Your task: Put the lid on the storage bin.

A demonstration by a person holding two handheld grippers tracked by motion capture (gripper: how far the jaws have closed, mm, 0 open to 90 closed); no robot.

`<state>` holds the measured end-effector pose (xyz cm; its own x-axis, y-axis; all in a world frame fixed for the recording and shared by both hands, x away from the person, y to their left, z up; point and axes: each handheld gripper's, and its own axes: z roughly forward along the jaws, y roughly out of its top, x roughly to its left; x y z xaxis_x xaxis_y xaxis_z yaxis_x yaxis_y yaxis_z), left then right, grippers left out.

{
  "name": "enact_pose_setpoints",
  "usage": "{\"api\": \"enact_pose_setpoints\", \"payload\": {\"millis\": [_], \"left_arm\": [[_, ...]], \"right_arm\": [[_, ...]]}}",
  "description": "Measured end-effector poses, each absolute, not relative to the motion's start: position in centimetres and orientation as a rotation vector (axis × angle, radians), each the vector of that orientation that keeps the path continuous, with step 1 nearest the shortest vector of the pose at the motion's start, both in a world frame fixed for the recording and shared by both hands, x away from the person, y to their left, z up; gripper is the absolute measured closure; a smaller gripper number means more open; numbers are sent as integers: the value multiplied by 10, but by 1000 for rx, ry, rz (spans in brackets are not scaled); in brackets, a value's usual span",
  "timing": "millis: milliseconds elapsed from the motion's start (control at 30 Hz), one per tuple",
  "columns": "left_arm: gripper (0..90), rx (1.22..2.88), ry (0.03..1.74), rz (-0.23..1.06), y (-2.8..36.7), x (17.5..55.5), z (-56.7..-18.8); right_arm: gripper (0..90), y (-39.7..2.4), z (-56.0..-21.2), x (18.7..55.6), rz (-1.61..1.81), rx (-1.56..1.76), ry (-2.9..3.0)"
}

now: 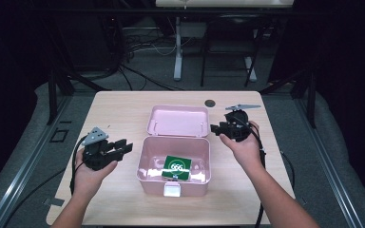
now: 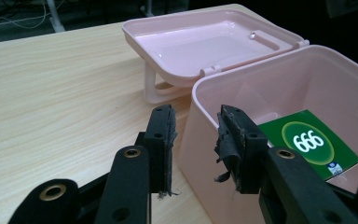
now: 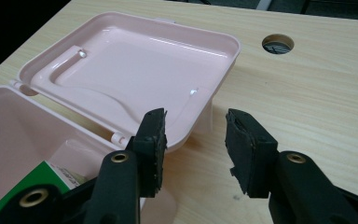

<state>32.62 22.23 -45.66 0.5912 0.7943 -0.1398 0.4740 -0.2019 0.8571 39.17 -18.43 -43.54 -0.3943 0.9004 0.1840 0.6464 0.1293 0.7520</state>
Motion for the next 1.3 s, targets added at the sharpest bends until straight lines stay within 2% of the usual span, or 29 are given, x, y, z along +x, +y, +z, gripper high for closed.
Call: {"api": "enact_pose_setpoints", "payload": {"millis": [567, 1300], "left_arm": [[697, 1883, 990, 357, 214, 323, -462], [760, 1950, 951, 348, 199, 320, -473]], "right_arm": [[579, -167, -417, 418, 1054, 1529, 2157], [604, -152, -431, 459, 898, 1663, 2187]]}}
